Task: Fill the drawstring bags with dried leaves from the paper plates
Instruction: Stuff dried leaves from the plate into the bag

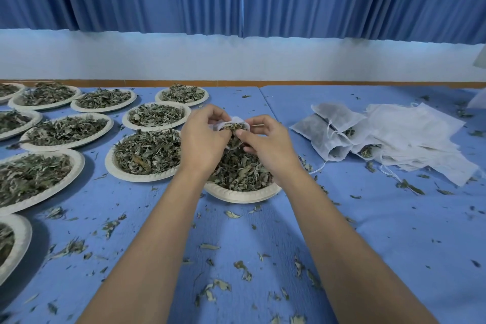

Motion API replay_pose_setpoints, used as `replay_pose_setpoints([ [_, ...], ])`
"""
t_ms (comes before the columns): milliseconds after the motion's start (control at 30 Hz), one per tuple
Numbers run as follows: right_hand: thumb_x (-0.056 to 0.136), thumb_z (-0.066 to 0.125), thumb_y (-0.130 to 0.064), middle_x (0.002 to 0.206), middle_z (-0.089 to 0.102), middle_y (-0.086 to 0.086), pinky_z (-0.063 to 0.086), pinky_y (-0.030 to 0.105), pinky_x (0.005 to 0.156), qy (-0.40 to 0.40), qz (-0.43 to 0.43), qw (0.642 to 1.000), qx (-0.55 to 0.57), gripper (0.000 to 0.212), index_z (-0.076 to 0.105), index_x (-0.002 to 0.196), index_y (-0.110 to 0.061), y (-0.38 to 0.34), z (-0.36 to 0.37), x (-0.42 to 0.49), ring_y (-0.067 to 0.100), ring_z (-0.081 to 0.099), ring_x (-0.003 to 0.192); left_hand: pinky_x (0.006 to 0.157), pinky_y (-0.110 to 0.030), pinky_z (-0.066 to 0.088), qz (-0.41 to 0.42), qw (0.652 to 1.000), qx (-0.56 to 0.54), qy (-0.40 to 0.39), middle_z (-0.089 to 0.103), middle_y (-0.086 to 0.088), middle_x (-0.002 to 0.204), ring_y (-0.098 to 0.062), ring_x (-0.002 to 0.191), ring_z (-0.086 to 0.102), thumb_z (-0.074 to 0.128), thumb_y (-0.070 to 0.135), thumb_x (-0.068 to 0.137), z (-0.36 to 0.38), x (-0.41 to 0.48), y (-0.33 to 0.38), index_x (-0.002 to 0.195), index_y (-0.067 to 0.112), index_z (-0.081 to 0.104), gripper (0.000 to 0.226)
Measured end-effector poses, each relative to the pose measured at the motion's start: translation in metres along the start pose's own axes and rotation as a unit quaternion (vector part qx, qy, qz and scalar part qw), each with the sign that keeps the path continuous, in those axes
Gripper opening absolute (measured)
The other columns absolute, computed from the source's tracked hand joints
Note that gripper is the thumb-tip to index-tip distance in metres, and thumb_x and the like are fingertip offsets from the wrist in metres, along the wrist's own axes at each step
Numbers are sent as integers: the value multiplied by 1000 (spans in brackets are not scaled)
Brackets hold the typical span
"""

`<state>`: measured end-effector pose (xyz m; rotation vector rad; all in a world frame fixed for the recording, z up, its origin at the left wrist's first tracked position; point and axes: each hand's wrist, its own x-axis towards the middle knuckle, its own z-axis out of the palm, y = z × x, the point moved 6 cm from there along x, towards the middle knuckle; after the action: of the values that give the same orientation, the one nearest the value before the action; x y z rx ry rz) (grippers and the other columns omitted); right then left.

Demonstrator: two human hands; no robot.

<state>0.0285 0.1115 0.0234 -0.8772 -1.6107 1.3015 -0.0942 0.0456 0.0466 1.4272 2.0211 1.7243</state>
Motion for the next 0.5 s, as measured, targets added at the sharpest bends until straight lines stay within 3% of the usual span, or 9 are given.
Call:
replay_pose_setpoints([
  [100,82,72,-13,87,66,2,57,32,75,26,7,1000,11,17,58,82,-22,4,-2,3,16,65,81,93,-26,46,-26,997,-49,-45,64,-2,110,-7,105,56,68,8,80,1,-2,0,84,28,62,21],
  [167,81,73,-15,91,65,4,55,42,82,48,-8,998,-25,18,57,80,-23,3,-4,3,26,66,89,98,-37,45,-42,994,-65,-74,61,-1,115,-8,111,54,67,8,81,4,-5,1,89,26,65,19],
  [367,80,72,-14,76,60,-5,56,32,66,83,-23,995,-39,23,51,74,-21,2,-5,2,12,62,63,94,-31,46,-48,994,-67,-75,63,-2,109,-13,104,59,69,19,83,6,-10,2,87,23,68,6],
  [467,78,74,-16,69,56,-11,40,11,54,107,-45,989,-93,28,48,69,-25,-2,-7,1,5,53,58,85,-18,44,-24,996,-49,-67,67,6,96,-5,97,59,72,14,81,6,-10,2,79,24,67,12],
  [500,77,74,-15,66,54,-11,37,9,50,109,-47,988,-97,30,48,68,-25,-3,-7,0,4,50,56,79,-12,43,-21,997,-44,-63,66,9,90,-2,91,59,71,11,81,6,-10,1,76,26,65,17],
])
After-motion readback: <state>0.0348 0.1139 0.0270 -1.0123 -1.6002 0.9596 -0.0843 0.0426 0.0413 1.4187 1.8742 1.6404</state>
